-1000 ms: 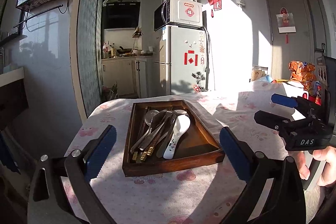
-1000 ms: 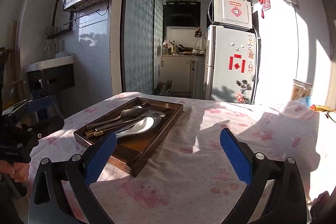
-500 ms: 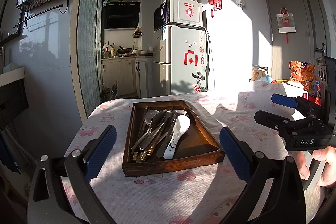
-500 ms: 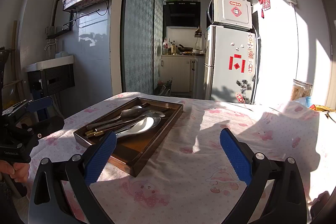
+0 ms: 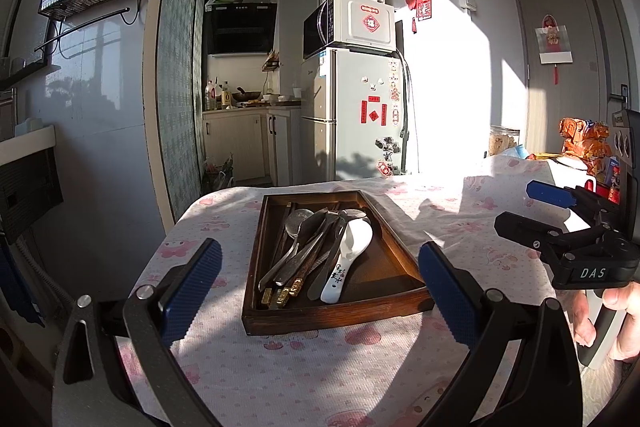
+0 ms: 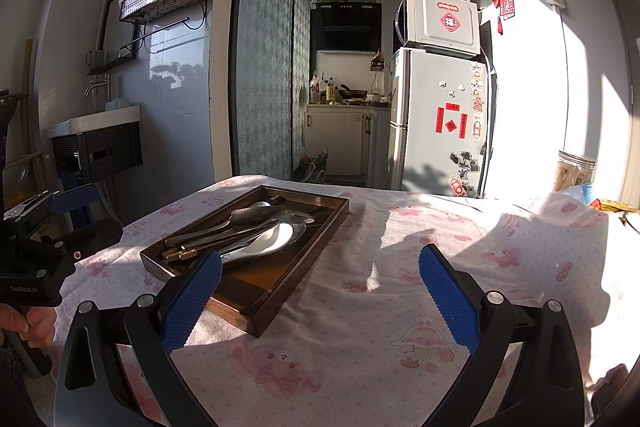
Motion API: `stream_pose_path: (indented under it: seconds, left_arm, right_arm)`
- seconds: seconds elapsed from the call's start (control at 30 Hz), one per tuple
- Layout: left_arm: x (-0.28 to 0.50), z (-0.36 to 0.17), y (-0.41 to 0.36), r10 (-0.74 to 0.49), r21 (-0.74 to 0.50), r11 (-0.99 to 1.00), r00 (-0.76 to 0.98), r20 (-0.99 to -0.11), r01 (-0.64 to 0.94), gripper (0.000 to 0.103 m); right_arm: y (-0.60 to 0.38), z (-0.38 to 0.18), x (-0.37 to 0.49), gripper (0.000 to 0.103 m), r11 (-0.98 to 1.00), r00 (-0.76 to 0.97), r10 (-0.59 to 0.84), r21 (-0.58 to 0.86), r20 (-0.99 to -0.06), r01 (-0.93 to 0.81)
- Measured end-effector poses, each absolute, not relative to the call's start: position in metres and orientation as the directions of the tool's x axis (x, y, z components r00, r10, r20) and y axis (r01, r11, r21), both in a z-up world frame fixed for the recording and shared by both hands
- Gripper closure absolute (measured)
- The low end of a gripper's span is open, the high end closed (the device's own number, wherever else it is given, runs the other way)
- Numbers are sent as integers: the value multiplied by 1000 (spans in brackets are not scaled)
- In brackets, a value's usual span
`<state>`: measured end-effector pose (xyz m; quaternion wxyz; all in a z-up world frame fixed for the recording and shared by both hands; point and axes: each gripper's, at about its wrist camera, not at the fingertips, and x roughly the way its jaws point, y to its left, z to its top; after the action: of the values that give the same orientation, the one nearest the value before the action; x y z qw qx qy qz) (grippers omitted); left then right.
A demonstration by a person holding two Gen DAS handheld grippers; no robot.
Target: Organize utensils
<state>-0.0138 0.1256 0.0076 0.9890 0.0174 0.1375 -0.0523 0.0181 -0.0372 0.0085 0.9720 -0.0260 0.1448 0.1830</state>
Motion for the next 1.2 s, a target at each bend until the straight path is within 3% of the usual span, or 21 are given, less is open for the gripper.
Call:
stream_pose_path:
  seconds: [0.33,1.2]
  left_arm:
    - [-14,8,129,-36,20,999,961,-273,43,3]
    - [-14,8,129,-37,20,999,961,-273,44,3]
  right_arm:
    - [-37,8,18,3,932,891,348,3,-291,-363]
    - [-37,9,18,3,932,891,348,3,-291,-363]
